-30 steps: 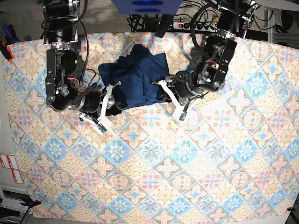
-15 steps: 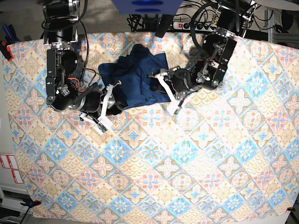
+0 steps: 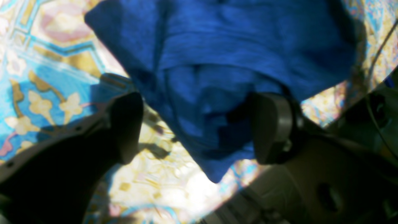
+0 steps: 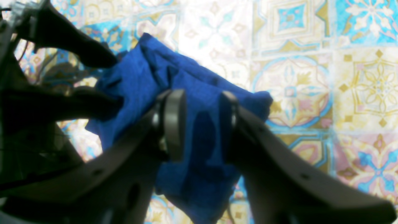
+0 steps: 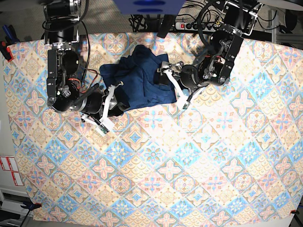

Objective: Fold the T-shirt properly

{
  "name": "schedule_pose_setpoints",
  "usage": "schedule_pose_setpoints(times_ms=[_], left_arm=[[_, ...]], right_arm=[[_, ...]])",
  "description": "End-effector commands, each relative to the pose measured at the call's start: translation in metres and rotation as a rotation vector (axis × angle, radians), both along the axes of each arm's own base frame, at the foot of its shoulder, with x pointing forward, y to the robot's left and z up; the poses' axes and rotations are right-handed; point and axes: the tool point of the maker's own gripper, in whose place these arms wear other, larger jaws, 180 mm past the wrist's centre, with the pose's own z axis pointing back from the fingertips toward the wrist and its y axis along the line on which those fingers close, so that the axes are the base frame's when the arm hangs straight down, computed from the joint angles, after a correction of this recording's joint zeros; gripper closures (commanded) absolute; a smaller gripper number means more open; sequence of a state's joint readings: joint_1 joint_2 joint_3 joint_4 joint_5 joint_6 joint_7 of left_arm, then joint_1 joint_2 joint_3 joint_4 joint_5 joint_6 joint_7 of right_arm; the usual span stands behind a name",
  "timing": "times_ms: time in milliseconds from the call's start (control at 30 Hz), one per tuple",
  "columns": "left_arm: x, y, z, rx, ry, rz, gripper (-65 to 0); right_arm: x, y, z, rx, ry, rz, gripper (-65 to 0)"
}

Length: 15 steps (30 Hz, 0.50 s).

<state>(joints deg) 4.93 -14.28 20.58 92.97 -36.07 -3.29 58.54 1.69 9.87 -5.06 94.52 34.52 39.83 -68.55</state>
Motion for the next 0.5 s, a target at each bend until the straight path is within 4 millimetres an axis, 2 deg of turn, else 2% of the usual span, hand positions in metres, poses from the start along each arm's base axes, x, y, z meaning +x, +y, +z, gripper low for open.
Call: schedule_pose_setpoints(times_ms=[0,133,267,300,467], left_arm=[[0.012,-0.002,0.005,-0.027,-0.05,0.026,-46.5],[0.017,-0.003,0.004,-0.038,-0.071,0.046,-35.6],[0.029,-0.011,0.013,-0.06,-0.097,0.048,-16.1],[0.03,-0.011,0.014,-0.06,-0.1,0.048,-13.9],[0.038,-0.019,0.02,-0.076,-0.117,0.049,-15.7]], right_arm=[[0.01,0.002,0.014,0.027,-0.048,0.001,-17.3],[0.01,0.001,0.013,0.027,-0.046,-0.003,-17.3],[0.01,0.001,0.013,0.027,-0.046,-0.003,-17.3],[0.01,0.001,0.013,0.027,-0.046,-0.003,-17.3],[0.01,0.001,0.013,0.027,-0.044,-0.003,-17.3]])
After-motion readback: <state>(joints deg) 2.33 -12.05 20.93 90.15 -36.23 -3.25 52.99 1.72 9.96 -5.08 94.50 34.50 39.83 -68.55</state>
